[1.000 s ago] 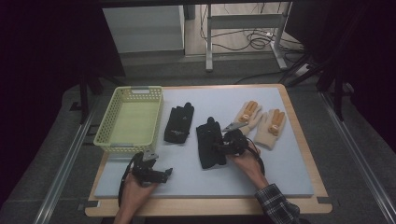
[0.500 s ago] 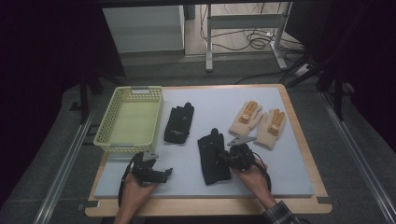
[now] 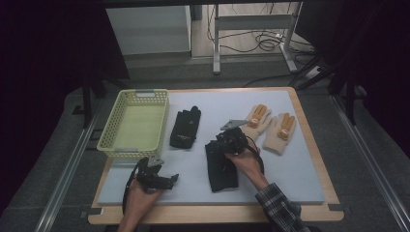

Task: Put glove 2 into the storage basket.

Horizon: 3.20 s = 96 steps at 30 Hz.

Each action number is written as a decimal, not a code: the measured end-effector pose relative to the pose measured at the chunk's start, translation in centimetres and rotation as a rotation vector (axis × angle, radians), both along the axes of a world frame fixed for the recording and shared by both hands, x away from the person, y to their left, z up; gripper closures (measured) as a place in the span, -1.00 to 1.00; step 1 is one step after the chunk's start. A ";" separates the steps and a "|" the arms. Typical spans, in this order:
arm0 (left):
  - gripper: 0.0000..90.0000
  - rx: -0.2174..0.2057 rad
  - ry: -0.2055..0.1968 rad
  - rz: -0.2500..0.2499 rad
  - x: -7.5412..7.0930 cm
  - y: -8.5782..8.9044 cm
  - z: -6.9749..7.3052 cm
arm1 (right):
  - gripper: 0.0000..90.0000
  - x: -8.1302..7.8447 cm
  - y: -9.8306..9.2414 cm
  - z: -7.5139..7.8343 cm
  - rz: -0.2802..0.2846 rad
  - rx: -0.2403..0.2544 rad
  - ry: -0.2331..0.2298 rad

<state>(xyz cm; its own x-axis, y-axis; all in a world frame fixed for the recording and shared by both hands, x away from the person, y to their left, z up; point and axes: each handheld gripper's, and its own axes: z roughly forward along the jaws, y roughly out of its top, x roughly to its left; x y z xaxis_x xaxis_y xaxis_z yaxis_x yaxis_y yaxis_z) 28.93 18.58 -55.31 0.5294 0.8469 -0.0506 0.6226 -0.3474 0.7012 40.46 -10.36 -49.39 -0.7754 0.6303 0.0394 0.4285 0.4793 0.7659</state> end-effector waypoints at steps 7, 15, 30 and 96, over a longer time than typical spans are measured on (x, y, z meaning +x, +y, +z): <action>-0.92 0.000 0.000 -0.001 0.0 0.0 0.0 | 0.44 2.8 3.5 0.3 0.009 -0.015 -0.012; -0.93 -0.001 0.000 -0.001 0.0 0.0 0.0 | 0.21 5.9 6.9 -0.9 -0.014 -0.034 0.006; -0.92 -0.002 0.000 -0.001 0.0 0.0 0.0 | 0.92 7.9 9.4 -3.3 -0.059 -0.129 0.065; -0.93 0.000 0.000 0.001 0.0 0.0 0.0 | 0.96 -8.0 -8.3 -3.6 0.071 -0.061 0.032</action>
<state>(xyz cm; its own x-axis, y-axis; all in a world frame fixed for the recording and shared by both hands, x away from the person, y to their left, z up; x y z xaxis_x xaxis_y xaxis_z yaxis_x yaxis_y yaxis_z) 28.93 18.56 -55.32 0.5288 0.8473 -0.0501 0.6227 -0.3472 0.7012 32.42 -18.70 -52.95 -0.8170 0.5759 0.0282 0.4157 0.5545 0.7209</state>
